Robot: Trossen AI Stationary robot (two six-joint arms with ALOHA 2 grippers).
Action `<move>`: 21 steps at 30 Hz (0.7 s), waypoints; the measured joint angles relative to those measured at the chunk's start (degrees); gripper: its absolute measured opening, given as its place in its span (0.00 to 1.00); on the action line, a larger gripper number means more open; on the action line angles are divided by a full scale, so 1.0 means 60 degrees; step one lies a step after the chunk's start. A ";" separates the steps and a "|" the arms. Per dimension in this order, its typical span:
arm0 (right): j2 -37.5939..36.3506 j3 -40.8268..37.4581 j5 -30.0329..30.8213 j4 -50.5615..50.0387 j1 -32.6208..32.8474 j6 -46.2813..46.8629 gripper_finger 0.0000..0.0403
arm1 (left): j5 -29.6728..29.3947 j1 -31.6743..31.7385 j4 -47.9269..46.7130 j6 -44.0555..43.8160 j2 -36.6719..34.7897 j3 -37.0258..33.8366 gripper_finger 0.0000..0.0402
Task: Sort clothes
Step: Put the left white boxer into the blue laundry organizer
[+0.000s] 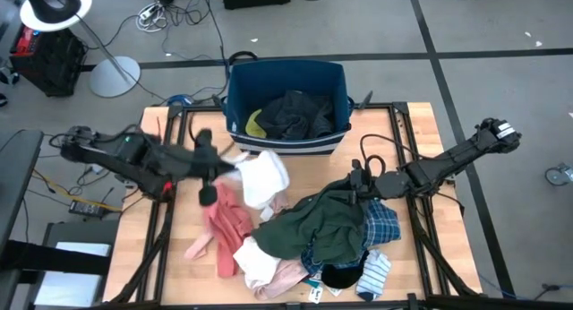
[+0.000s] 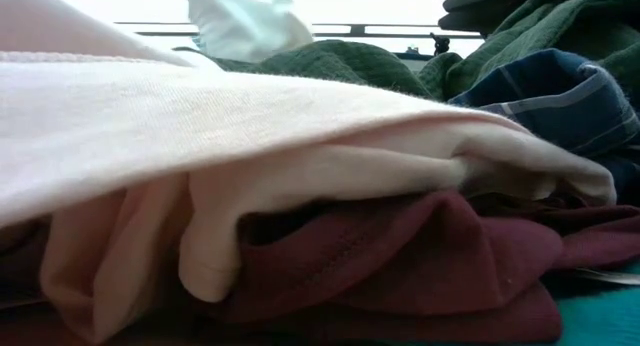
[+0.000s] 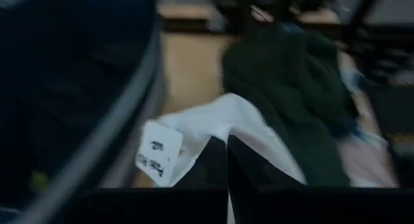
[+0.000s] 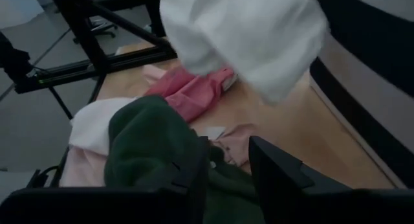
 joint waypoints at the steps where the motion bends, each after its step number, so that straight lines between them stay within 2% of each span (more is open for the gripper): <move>1: 0.0000 0.0000 0.0006 0.0029 -0.0053 -0.0042 0.28 | -0.0157 0.0231 0.0132 0.0252 0.0000 0.0120 0.00; 6: 0.0000 0.0000 0.0004 0.0160 -0.0347 -0.0210 0.28 | -0.0064 0.1767 0.1222 0.1656 0.0069 0.0685 0.00; 11: 0.0000 0.0000 -0.0409 0.0179 -0.0746 -0.0445 0.28 | 0.1010 0.3411 0.2332 0.2580 0.0424 0.1380 0.00; 16: 0.0000 0.0000 -0.0850 0.0188 -0.1208 -0.0611 0.28 | 0.1673 0.4868 0.3261 0.2933 0.1163 0.2297 0.00; 21: 0.0000 0.0000 -0.1348 0.0188 -0.1448 -0.0619 0.28 | 0.2853 0.6127 0.3434 0.2937 0.2173 0.3454 0.00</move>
